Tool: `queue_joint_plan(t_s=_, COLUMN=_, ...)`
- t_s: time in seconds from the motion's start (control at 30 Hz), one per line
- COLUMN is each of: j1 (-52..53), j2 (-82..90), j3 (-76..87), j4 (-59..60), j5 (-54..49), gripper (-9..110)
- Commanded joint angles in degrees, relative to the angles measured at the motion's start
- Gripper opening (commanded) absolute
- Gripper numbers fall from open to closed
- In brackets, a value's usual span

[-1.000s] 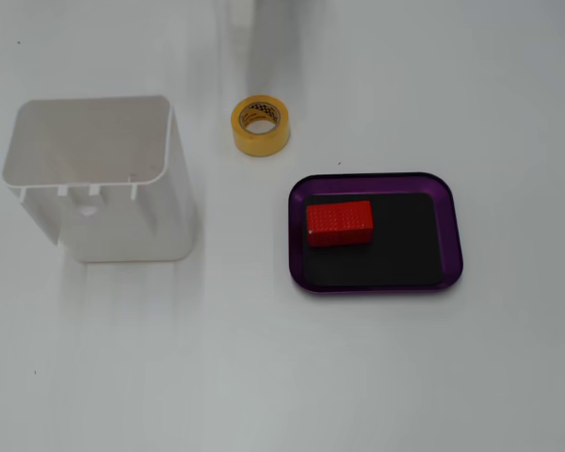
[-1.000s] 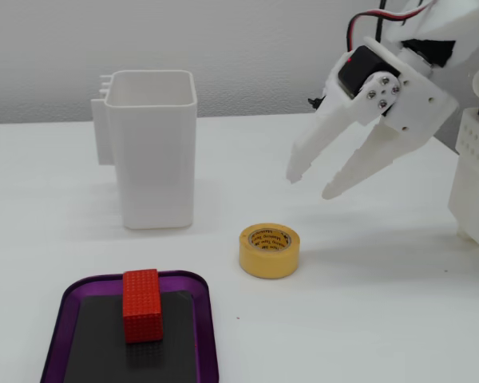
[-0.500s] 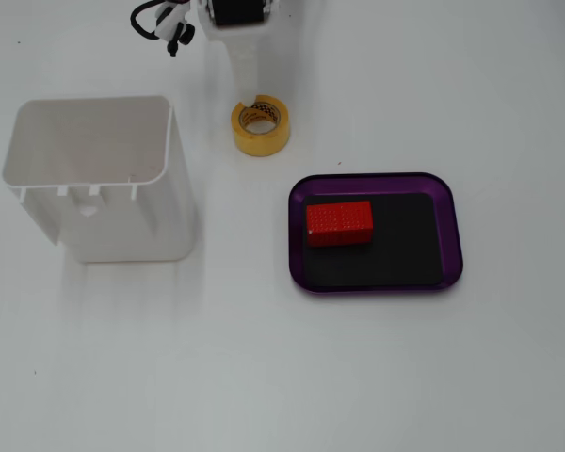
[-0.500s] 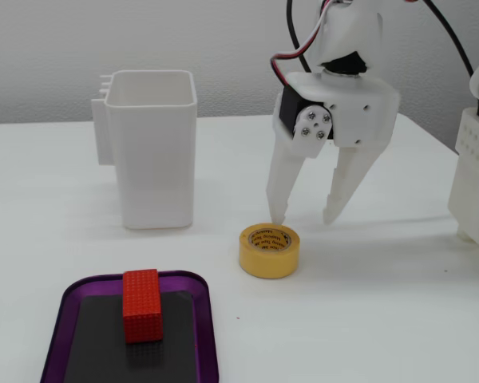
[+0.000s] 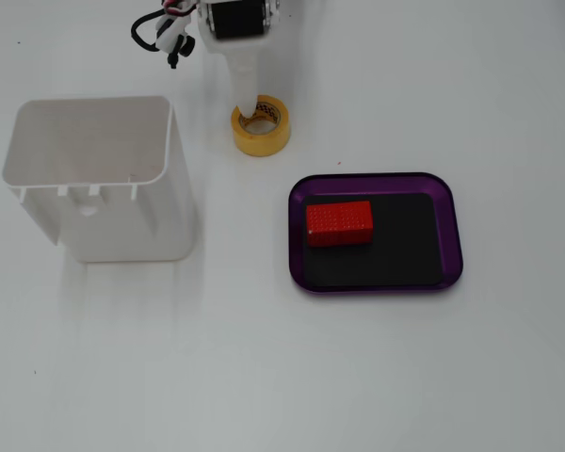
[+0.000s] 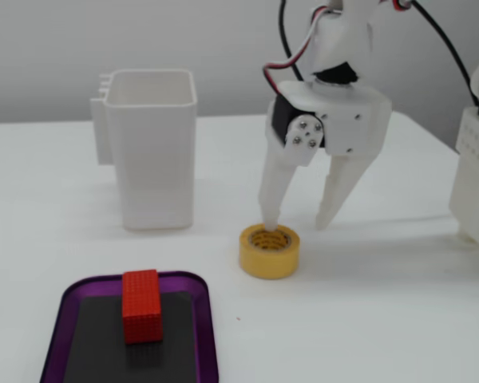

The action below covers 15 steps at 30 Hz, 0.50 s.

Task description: Pick up the yellow tape and place it in the box.

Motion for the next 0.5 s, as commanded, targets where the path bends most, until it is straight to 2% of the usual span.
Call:
queue_joint_plan(t_s=0.0, j1=-1.05, j2=0.09, j3=2.55, j4=-3.34, j5=-0.26, gripper=16)
queue_joint_plan(t_s=0.23, j1=-5.71, j2=0.09, j3=9.58, j4=-9.84, j5=0.35, gripper=14)
queue_joint_plan(t_s=0.4, j1=-6.24, j2=0.44, j3=9.4, j4=-9.58, j5=0.53, gripper=-2)
queue_joint_plan(t_s=0.47, j1=-6.59, j2=0.88, j3=9.14, j4=-9.14, j5=2.02, gripper=0)
